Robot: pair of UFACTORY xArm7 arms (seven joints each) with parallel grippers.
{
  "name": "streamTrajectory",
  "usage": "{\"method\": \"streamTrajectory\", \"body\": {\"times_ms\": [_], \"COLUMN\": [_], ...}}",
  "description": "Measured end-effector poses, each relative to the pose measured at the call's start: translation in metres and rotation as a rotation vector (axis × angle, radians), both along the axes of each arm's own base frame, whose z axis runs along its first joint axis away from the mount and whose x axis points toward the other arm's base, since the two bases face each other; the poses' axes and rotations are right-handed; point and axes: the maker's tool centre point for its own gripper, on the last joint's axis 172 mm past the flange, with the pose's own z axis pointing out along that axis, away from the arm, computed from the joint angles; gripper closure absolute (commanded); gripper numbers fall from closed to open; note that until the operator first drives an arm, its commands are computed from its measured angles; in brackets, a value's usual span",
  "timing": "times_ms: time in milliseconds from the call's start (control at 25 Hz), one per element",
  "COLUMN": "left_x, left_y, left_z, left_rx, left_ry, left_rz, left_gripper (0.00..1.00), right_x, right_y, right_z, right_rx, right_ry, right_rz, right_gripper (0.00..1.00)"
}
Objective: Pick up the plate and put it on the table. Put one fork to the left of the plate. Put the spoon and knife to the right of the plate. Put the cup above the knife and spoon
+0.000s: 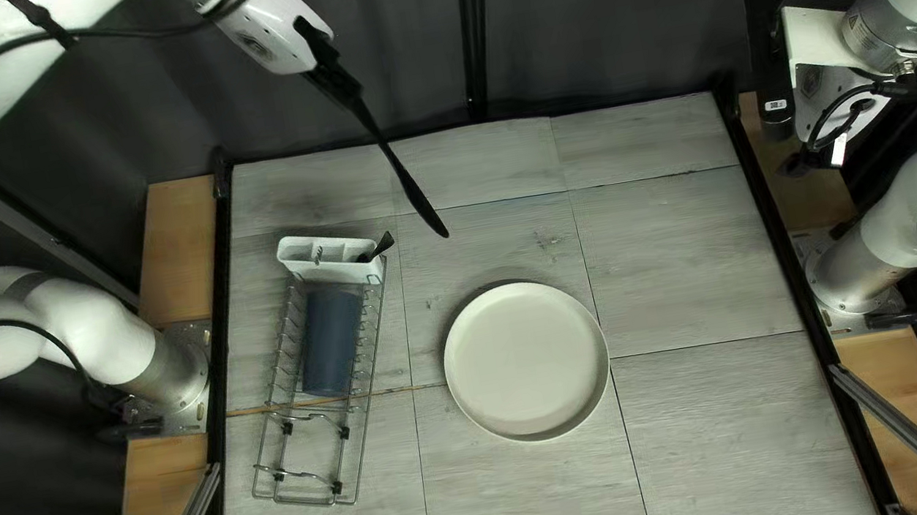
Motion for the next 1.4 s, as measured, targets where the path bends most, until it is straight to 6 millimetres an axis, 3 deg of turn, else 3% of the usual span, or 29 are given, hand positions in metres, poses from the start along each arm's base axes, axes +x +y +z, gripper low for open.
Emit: {"method": "streamTrajectory", "body": {"times_ms": [400,720,1120,1400], "left_x": [-0.042,-0.073,-0.066,-0.049], "left_y": [0.013,0.009,0.039,0.046], "left_z": [-0.012,-0.029,-0.065,-0.072], "left_rx": [-0.07,-0.113,-0.203,-0.261], "left_ry": [-0.06,-0.104,-0.113,-0.119], "left_rz": [0.104,0.175,0.179,0.16], "left_gripper": [1.0,1.0,1.0,1.0], "right_x": [0.0,0.0,0.0,0.0], "right_y": [0.0,0.0,0.0,0.0], "right_z": [0.0,0.0,0.0,0.0], "right_rx": [0.0,0.0,0.0,0.0], "right_ry": [0.0,0.0,0.0,0.0], "right_rz": [0.0,0.0,0.0,0.0], "right_gripper": [0.0,0.0,0.0,0.0]}}
